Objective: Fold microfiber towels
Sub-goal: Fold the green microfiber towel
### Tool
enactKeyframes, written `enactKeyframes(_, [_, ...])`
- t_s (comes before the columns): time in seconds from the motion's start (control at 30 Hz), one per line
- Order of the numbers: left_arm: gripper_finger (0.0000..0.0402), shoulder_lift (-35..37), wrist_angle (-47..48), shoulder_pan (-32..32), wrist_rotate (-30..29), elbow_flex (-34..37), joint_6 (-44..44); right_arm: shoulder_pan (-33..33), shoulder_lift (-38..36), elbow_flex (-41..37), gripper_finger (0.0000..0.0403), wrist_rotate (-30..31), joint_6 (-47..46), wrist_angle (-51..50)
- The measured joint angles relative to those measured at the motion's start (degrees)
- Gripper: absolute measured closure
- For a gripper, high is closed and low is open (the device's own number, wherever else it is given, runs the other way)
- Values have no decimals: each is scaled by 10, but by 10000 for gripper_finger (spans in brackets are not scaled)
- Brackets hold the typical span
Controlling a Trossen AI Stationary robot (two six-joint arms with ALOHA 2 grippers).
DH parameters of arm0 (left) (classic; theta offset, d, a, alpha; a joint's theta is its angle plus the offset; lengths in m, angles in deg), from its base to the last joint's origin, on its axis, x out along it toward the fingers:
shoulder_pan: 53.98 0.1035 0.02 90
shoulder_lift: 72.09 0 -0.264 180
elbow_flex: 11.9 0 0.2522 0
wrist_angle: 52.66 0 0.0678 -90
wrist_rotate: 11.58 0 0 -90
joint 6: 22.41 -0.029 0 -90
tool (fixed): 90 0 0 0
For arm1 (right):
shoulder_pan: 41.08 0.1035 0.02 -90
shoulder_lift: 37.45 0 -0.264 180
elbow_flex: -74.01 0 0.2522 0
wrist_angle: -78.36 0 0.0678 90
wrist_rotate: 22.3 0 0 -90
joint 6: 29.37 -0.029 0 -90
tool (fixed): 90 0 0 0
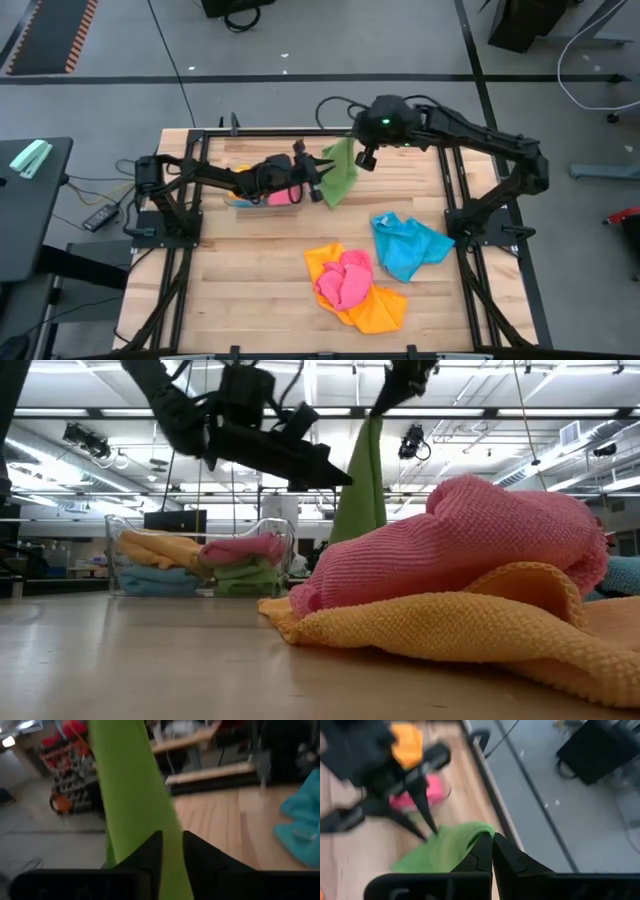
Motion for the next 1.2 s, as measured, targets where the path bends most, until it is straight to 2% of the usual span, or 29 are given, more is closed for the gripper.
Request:
enactKeyframes(0.1, [281,0,83,-8,-32,-42,-14,2,-22,1,397,3,-1,32])
enactKeyframes(0.27, [229,0,138,-22,-55,-77,-29,1,-54,1,397,1,-13,72])
enactKeyframes(0.33, [218,4,145,-30,-55,-78,-48,4,-68,1,397,5,-19,83])
enactKeyframes(0.47, [213,13,152,-47,-65,-79,-63,14,-95,2,397,49,-20,119])
enactKeyframes(0.53, [214,14,151,-55,-89,-79,-69,20,-106,2,397,72,-33,146])
enactKeyframes(0.63, [215,14,153,-69,-163,-79,-105,26,-118,2,397,103,-66,184])
enactKeyframes(0.7, [210,13,151,-78,-209,-79,-137,29,-124,2,397,109,-84,197])
enactKeyframes(0.77, [201,13,152,-86,-231,-79,-158,29,-126,3,397,109,-86,208])
enactKeyframes(0.97, [166,13,143,-103,-234,-79,-168,29,-122,3,397,113,-86,241])
enactKeyframes(1.2, [140,12,129,-94,-239,-79,-165,29,-121,3,397,113,-87,302])
